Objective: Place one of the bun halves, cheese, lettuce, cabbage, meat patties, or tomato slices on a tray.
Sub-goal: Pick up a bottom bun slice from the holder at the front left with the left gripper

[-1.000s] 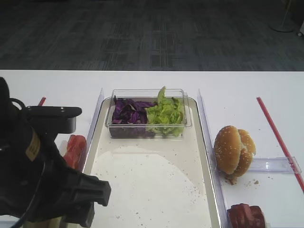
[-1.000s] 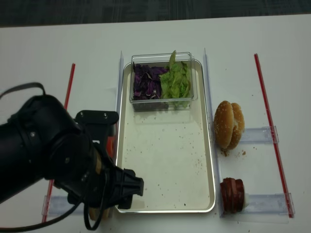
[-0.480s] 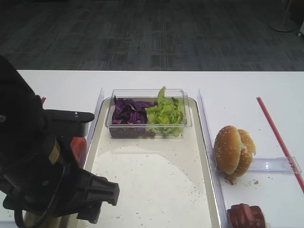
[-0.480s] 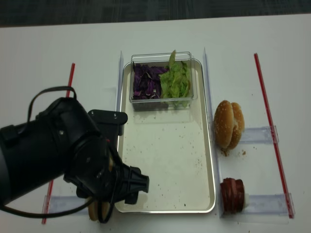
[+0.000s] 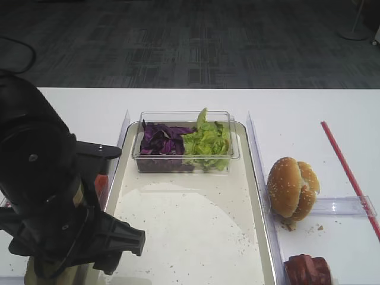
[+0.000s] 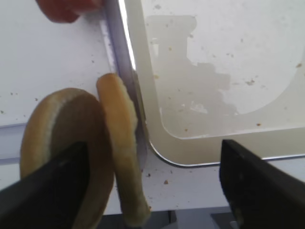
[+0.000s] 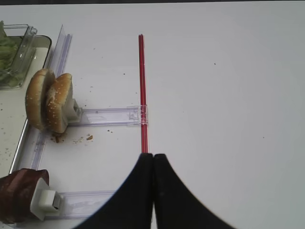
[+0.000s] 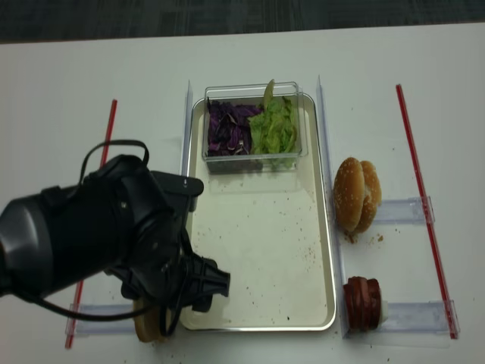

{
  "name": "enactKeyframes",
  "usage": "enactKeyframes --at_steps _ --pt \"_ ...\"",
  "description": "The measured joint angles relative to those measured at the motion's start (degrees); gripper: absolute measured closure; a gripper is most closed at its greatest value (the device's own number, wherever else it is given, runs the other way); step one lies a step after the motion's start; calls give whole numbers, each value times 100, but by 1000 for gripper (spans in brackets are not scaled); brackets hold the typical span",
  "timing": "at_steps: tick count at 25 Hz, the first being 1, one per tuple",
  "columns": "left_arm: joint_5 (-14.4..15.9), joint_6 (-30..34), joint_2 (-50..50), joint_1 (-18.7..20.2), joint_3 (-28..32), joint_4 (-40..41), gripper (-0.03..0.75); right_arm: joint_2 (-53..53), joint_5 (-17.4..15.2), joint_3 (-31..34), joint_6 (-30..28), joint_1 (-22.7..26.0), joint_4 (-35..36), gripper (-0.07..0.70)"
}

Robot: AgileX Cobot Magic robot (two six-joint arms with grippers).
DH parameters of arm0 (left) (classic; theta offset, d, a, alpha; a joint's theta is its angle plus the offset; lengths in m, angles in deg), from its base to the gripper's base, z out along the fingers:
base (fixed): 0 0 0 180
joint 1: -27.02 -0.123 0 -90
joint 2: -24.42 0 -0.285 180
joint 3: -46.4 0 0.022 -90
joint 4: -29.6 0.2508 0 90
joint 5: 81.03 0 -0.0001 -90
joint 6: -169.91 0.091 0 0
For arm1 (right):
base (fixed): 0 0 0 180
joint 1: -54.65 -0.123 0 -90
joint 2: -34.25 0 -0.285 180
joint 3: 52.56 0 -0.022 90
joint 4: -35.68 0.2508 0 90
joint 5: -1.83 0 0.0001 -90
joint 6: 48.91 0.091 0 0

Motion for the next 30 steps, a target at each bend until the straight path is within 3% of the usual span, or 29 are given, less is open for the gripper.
enactKeyframes --at_steps 6,22,30 --pt "-3 108 -4 -159 0 0 277 0 0 0 0 0 0 267" --pt "-3 144 -4 -179 0 22 603 0 0 0 0 0 0 267" --pt "39 144 -4 -179 0 60 655 0 0 0 0 0 0 267"
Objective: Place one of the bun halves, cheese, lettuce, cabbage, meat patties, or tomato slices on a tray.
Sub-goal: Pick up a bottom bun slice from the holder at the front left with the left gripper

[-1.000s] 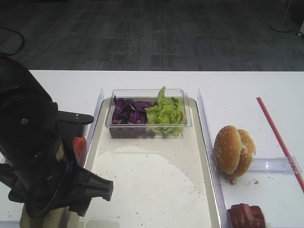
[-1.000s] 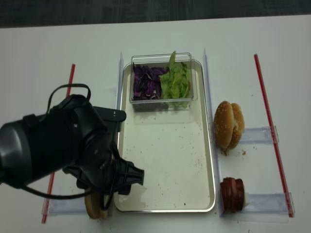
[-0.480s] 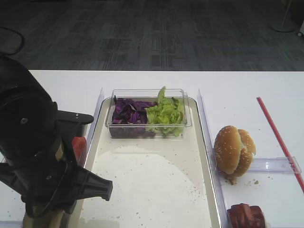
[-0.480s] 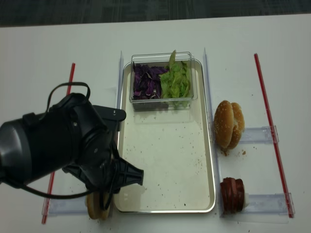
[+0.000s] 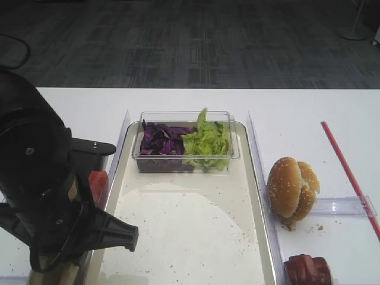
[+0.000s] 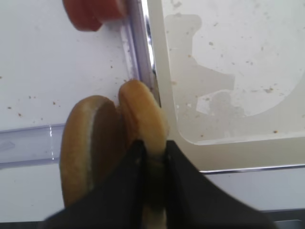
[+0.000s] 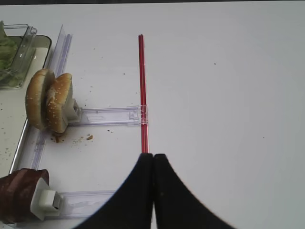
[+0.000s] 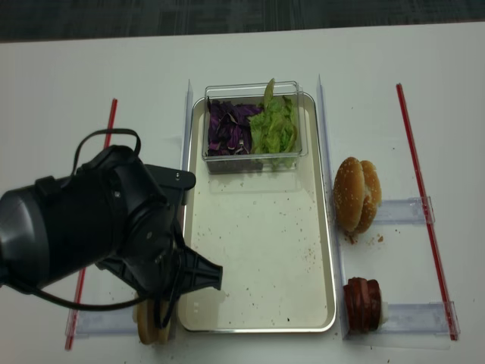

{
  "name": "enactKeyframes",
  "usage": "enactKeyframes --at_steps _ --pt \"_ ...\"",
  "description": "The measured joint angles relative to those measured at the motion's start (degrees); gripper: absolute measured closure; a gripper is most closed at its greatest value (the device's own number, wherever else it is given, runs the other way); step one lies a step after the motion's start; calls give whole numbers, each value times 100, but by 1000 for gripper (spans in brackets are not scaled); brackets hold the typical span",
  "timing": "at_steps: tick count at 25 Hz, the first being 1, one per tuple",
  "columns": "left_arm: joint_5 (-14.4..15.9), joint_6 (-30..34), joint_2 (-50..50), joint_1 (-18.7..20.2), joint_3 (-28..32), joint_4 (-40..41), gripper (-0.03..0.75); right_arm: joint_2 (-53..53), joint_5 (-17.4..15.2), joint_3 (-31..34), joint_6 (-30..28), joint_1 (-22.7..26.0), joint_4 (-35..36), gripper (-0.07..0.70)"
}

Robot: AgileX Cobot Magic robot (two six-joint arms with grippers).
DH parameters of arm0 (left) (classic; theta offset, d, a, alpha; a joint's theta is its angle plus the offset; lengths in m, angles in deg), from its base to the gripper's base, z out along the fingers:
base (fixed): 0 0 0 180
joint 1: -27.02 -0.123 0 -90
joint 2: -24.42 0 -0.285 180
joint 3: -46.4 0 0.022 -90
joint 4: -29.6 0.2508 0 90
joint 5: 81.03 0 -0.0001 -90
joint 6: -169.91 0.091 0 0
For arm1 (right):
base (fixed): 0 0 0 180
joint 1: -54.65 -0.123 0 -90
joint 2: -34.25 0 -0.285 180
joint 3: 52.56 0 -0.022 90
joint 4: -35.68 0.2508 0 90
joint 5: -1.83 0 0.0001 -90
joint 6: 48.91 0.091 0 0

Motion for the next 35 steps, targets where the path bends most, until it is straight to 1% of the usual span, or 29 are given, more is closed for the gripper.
enactKeyframes --at_steps 8,15,21,26,28,30,35 --pt "65 0 22 0 0 12 662 0 0 0 12 0 0 267" --pt "106 14 603 0 -28 85 663 0 0 0 21 0 0 267" --pt "253 27 803 0 -340 251 664 0 0 0 21 0 0 267" --pt "295 27 803 0 -525 359 664 0 0 0 11 0 0 267" --pt "295 38 803 -82 -550 393 664 0 0 0 11 0 0 267" --pt "295 104 803 -243 -561 393 664 0 0 0 11 0 0 267" --pt "295 458 713 -614 -574 242 665 0 0 0 11 0 0 267"
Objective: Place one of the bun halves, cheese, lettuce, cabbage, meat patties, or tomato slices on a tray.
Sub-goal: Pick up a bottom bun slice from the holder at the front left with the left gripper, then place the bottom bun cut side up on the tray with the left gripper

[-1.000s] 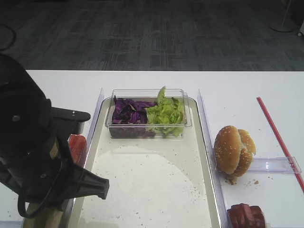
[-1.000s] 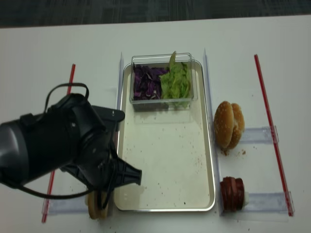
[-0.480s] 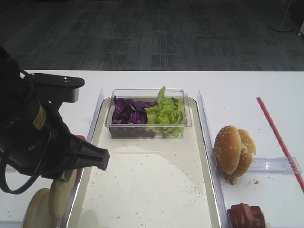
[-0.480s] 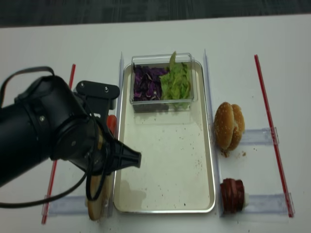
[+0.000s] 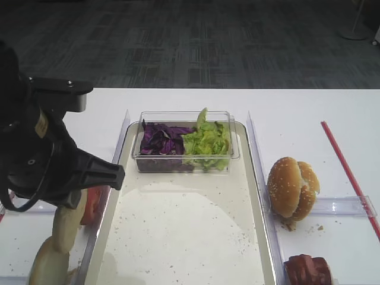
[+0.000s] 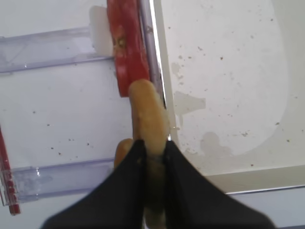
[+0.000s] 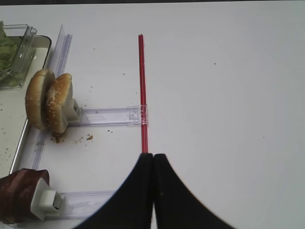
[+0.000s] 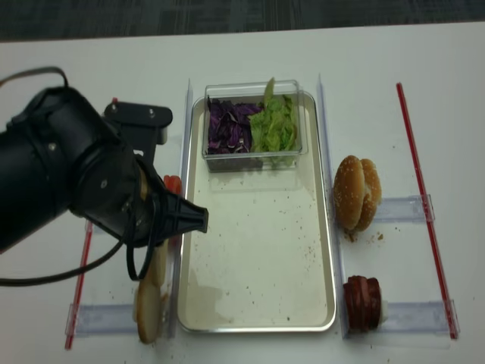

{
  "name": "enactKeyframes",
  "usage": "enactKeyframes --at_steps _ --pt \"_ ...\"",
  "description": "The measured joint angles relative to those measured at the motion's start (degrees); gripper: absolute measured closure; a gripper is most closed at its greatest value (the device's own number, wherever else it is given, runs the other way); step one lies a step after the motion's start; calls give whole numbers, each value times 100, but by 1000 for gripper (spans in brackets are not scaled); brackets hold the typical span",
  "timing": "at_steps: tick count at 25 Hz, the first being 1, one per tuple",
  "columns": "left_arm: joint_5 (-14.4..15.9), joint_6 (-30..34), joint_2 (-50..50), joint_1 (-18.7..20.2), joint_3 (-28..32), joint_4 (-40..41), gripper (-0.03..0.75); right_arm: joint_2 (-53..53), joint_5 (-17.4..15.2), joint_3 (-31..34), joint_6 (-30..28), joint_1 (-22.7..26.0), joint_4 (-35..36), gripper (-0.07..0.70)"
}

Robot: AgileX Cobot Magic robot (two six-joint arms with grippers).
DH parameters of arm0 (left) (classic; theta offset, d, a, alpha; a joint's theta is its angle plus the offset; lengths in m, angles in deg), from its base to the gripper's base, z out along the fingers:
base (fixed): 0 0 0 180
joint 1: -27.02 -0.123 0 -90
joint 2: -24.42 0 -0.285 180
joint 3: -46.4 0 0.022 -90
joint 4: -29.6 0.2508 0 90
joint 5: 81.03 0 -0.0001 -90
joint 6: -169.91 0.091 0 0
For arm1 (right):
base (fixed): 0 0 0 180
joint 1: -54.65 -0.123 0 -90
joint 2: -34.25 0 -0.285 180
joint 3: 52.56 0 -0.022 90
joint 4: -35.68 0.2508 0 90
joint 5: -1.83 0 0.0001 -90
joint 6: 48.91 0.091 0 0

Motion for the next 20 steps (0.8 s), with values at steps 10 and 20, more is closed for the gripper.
enactKeyframes --at_steps 10,20 --pt "-38 351 -397 -174 -413 -13 665 0 0 0 0 0 0 267" --pt "-184 583 -548 -179 -517 -255 666 0 0 0 0 0 0 267"
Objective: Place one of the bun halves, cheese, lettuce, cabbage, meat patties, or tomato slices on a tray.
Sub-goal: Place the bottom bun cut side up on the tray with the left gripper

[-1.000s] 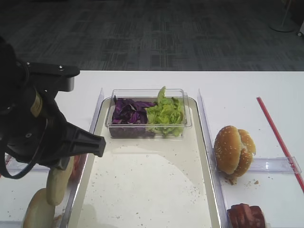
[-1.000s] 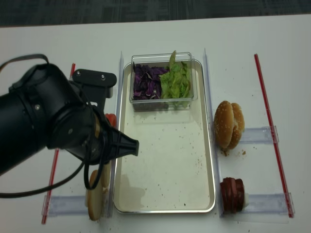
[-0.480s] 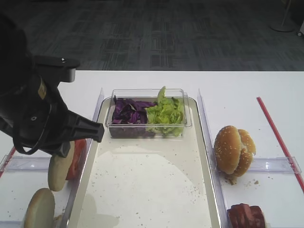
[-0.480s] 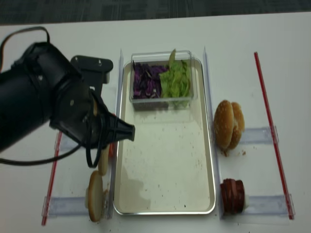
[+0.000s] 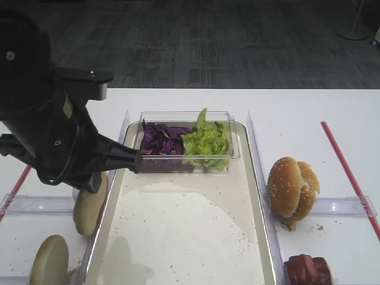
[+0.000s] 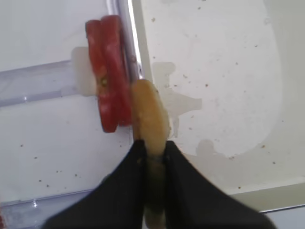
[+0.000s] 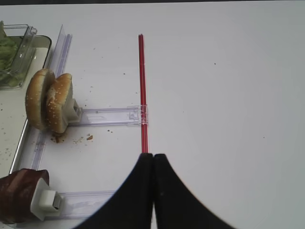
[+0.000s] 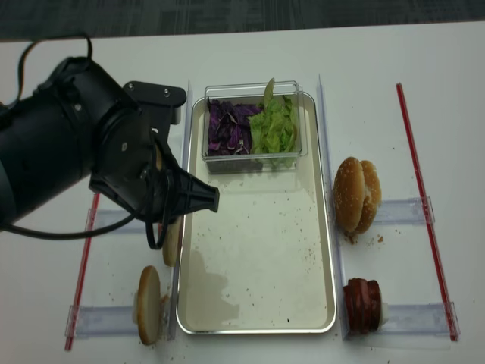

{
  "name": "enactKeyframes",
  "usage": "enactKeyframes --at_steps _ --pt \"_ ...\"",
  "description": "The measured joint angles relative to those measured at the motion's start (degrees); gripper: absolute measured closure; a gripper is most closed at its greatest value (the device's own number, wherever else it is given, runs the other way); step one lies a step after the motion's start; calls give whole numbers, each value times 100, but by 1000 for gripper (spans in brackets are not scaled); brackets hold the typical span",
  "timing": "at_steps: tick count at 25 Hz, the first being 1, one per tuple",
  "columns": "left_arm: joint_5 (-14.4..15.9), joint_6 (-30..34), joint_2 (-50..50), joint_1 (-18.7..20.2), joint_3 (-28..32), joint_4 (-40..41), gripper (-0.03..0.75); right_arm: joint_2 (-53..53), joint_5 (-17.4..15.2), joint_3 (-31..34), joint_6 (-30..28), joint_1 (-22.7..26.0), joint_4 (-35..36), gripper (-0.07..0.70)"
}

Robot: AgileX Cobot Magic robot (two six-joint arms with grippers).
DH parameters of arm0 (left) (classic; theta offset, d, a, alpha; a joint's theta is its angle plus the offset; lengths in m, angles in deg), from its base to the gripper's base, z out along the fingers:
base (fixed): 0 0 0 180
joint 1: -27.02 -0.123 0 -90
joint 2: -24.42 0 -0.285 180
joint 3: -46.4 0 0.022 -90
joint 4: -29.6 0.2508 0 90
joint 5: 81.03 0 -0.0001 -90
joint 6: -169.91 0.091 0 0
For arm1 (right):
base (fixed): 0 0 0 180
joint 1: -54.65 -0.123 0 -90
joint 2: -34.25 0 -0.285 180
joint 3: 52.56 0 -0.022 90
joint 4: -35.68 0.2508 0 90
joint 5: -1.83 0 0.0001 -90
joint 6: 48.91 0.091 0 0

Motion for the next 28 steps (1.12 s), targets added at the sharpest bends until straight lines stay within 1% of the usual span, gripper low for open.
enactKeyframes --at_steps 4,7,11,12,16,19,21,28 --pt "-441 654 -10 0 -9 -790 666 0 0 0 0 0 0 267" --pt "-838 1289 -10 0 -9 -1588 666 0 0 0 0 0 0 267" --pt "-1205 2177 -10 0 -9 -2729 666 0 0 0 0 0 0 267" --pt "-1273 2381 -10 -170 -9 -2982 666 0 0 0 0 0 0 267" --pt "-1330 3039 -22 -23 -9 -3895 666 0 0 0 0 0 0 267" --pt "-1364 3401 -22 -23 -9 -4278 666 0 0 0 0 0 0 267" --pt "-1379 3479 -22 -23 -9 -4402 666 0 0 0 0 0 0 267" --pt "-1507 3623 -81 -52 -9 -4470 666 0 0 0 0 0 0 267"
